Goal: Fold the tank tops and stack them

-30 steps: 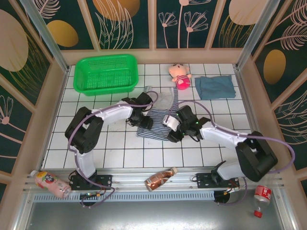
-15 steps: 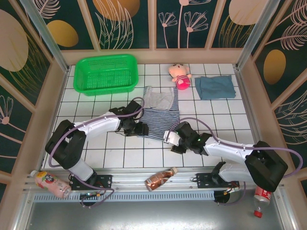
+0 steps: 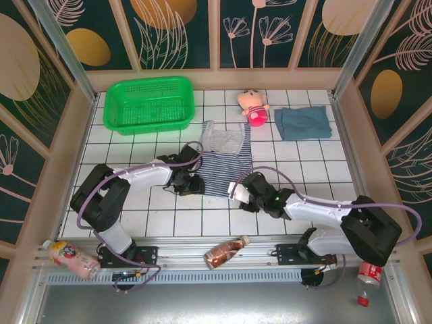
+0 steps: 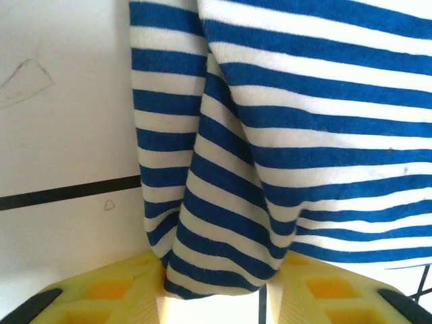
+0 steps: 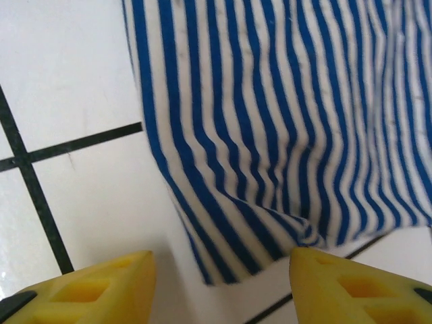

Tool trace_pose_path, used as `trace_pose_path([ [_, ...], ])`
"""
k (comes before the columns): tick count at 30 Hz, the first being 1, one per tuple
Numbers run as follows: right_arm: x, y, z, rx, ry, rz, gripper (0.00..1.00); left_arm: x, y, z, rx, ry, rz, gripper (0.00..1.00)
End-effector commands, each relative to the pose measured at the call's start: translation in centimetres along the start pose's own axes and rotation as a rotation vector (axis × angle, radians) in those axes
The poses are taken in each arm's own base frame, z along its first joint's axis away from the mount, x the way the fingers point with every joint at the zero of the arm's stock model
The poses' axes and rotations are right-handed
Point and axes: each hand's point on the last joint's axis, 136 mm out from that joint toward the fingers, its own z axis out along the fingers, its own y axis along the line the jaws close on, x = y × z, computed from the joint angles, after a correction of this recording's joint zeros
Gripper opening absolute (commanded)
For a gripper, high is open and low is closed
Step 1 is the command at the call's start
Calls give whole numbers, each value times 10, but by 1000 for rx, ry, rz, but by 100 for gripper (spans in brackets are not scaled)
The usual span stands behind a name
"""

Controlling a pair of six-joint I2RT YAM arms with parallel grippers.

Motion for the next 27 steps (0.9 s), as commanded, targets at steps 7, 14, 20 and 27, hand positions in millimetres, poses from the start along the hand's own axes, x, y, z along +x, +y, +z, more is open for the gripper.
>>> trace_pose_path([
  [7, -12, 6, -12, 0, -90, -86, 57, -13, -12, 2, 34, -28, 14, 22],
  [14, -30, -2, 15, 54, -110, -91, 58, -12, -10, -2, 15, -22, 18, 22],
  [20, -24, -9, 27, 104, -70, -106, 46, -7, -10, -7, 9, -3, 39, 20],
  [27, -12, 8, 22, -2, -17, -75, 12, 3, -8, -13, 17, 29, 46, 18],
])
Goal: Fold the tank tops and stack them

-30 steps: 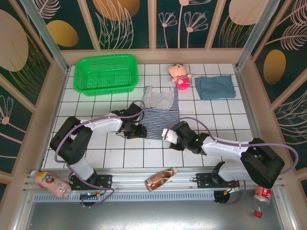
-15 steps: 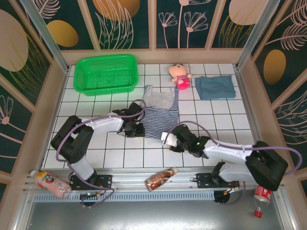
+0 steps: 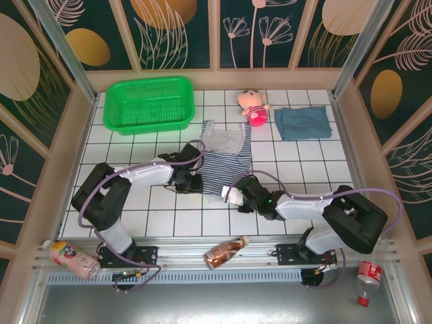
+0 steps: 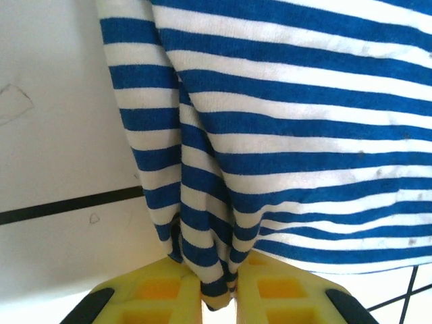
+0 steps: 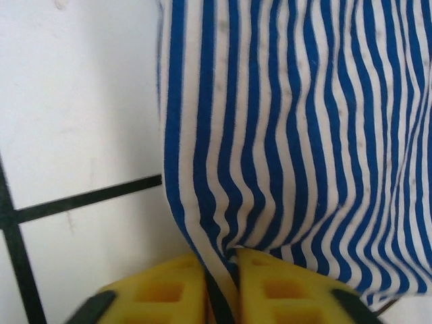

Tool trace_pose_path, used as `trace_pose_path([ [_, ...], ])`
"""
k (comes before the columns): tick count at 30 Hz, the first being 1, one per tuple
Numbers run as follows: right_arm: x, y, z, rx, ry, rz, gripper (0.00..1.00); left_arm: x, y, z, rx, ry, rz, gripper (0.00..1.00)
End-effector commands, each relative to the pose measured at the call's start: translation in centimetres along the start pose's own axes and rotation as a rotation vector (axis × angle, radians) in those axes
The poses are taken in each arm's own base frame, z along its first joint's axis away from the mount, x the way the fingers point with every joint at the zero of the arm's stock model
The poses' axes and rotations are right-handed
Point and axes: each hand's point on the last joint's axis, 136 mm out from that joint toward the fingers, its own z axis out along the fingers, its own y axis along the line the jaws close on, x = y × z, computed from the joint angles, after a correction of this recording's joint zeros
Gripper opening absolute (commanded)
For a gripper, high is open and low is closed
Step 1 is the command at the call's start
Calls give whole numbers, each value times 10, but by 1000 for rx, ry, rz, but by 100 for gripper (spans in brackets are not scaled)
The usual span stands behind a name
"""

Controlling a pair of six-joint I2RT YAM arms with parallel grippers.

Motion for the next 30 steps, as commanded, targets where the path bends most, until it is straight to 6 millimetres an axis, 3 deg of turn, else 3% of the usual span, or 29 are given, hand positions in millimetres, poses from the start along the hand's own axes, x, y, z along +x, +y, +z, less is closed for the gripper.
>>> trace_pose_path([
  [1, 2, 3, -9, -27, 22, 25, 9, 9, -2, -12, 7, 28, 21, 18],
  [5, -5, 18, -25, -101, -5, 43, 6, 14, -4, -21, 16, 47, 21, 17],
  [13, -62, 30, -86, -334, -180, 206, 5, 35, -11, -61, 62, 72, -29, 18],
  [19, -85, 28, -110, -476, -249, 314, 6, 25, -33, -95, 112, 53, -25, 19],
  [25, -94, -6, -120, -495, -309, 434, 6, -4, -53, -112, 105, 0, 35, 21],
  [30, -70, -26, -111, -469, -262, 486, 6, -42, -60, -112, 66, -41, 78, 22],
])
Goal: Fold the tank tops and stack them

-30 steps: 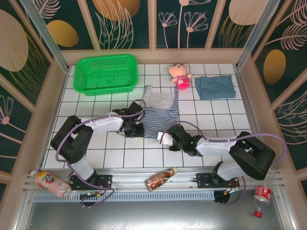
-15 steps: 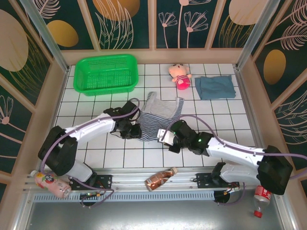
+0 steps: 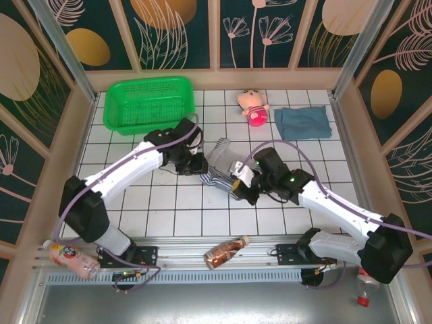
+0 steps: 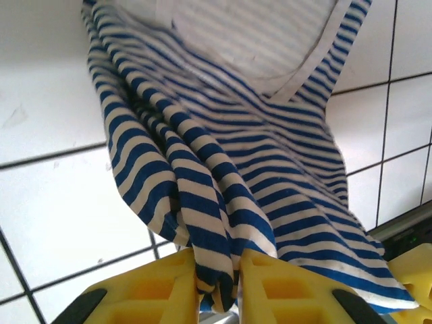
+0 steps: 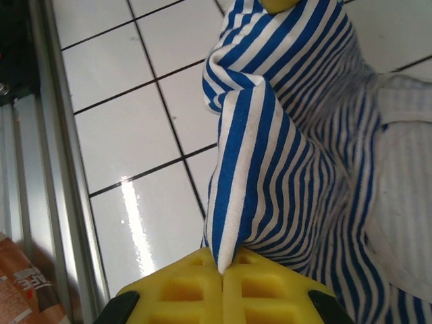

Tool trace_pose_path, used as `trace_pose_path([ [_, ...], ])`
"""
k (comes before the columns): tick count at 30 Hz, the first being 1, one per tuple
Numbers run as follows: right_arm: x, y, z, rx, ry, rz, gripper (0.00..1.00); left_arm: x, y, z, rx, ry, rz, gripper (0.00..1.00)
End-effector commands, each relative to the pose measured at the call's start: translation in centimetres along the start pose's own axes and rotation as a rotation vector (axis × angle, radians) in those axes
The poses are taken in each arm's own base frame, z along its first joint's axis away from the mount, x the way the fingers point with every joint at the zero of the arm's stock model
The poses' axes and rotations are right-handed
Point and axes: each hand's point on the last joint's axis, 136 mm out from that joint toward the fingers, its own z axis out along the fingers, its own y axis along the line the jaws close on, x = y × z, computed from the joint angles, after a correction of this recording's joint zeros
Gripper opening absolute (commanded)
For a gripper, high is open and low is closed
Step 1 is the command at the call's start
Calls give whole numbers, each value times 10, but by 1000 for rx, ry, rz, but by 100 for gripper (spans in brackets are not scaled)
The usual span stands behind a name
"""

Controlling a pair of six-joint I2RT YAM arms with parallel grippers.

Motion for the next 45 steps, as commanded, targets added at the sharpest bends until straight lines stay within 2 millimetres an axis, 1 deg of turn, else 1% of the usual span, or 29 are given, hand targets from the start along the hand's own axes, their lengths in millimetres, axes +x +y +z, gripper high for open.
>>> trace_pose_path([
  [1, 3, -10, -6, -20, 14, 51, 6, -23, 8, 2, -53, -10, 28, 22],
  [2, 0, -19, -8, -6, -6, 72, 6, -34, 4, 3, -46, -22, 35, 22],
  [4, -4, -36, -10, 26, -21, 93, 6, -50, 2, 13, -54, -14, 60, 22],
  [5, -6, -40, -9, 19, -30, 100, 7, -59, 0, 16, -55, -15, 72, 22],
  [8, -4, -65, -15, 55, -38, 138, 7, -80, -5, 28, -53, -13, 96, 22],
  [12, -3, -96, -30, 102, -59, 200, 7, -113, -9, 38, -47, -34, 118, 23],
  [14, 2, -110, -33, 131, -54, 223, 7, -129, -13, 45, -29, -38, 127, 23],
  [17, 9, -129, -33, 147, -50, 269, 8, -150, -26, 64, 14, -34, 156, 23],
  [19, 21, -143, -30, 183, -12, 285, 8, -163, -30, 77, 30, -37, 170, 24],
  [22, 36, -170, -30, 265, 11, 306, 8, -181, -27, 94, 27, -48, 175, 25],
  [25, 45, -195, -25, 345, 26, 294, 8, -205, -23, 106, 40, -95, 153, 25],
  [28, 53, -218, -21, 411, 46, 282, 8, -221, -28, 115, 86, -147, 160, 25],
  [32, 62, -245, -16, 492, 48, 301, 8, -228, -22, 134, 86, -166, 171, 22],
  [35, 67, -260, -12, 537, 51, 322, 8, -240, -16, 140, 60, -216, 180, 26],
  [38, 69, -274, -13, 607, 32, 334, 9, -251, -19, 135, 59, -269, 193, 33],
  [40, 74, -281, -10, 627, 41, 335, 13, -252, -26, 129, 85, -287, 207, 35],
  [42, 77, -290, -10, 661, 55, 348, 19, -246, -28, 125, 104, -278, 218, 38],
  [43, 76, -293, -12, 674, 52, 355, 21, -240, -27, 126, 110, -260, 219, 38],
  [45, 70, -296, -18, 710, 22, 374, 28, -224, -24, 122, 100, -224, 228, 40],
])
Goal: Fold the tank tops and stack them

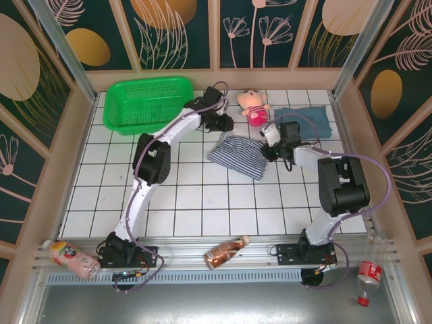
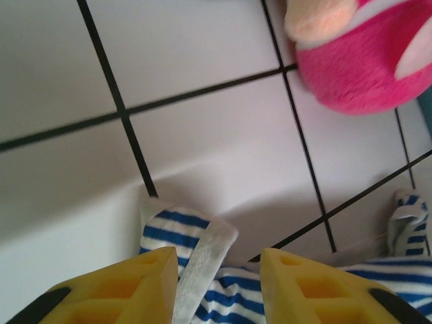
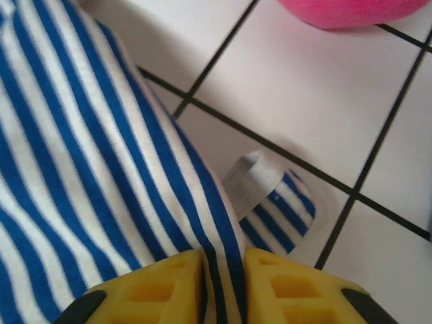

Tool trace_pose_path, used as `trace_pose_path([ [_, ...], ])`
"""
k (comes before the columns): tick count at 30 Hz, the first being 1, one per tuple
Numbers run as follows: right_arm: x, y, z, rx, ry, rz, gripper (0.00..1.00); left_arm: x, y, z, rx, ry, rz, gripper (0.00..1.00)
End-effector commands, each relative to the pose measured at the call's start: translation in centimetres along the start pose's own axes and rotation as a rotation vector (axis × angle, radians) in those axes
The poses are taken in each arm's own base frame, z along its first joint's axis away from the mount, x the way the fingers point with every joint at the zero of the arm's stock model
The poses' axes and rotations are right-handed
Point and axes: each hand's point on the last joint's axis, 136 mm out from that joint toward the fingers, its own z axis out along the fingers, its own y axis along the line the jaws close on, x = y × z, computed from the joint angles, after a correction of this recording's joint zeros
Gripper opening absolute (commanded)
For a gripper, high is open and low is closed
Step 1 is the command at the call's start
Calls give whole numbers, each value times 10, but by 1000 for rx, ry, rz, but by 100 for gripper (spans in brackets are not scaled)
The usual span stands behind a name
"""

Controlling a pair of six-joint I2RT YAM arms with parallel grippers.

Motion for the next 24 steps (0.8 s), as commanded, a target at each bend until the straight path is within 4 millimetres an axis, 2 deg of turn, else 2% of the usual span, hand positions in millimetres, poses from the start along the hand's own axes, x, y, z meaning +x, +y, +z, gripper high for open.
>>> trace_pose_path([
  [1, -28, -23, -8, 114, -87, 38, 29, 6, -16, -29, 30, -3, 51, 40],
  [6, -44, -23, -32, 227, -88, 50, 41, 25, -6, -46, -46, 12, 91, 44],
  [9, -55, 4, -50, 119, -136, 143, 42, 35, -13, -55, -59, 8, 121, 45],
  [12, -51, 32, -58, 10, -152, 259, 43, 45, -25, -63, -40, -7, 154, 48],
  [16, -38, 56, -48, -116, -153, 386, 43, 68, -13, -54, -62, 35, 163, 49],
  [18, -29, 64, -37, -159, -127, 429, 44, 77, -10, -46, -56, 47, 197, 50],
  [21, -18, 69, -22, -182, -89, 459, 44, 77, -9, -36, -42, 35, 228, 50],
  [24, -9, 63, -8, -152, -57, 466, 44, 78, 7, -24, -106, 46, 248, 50],
])
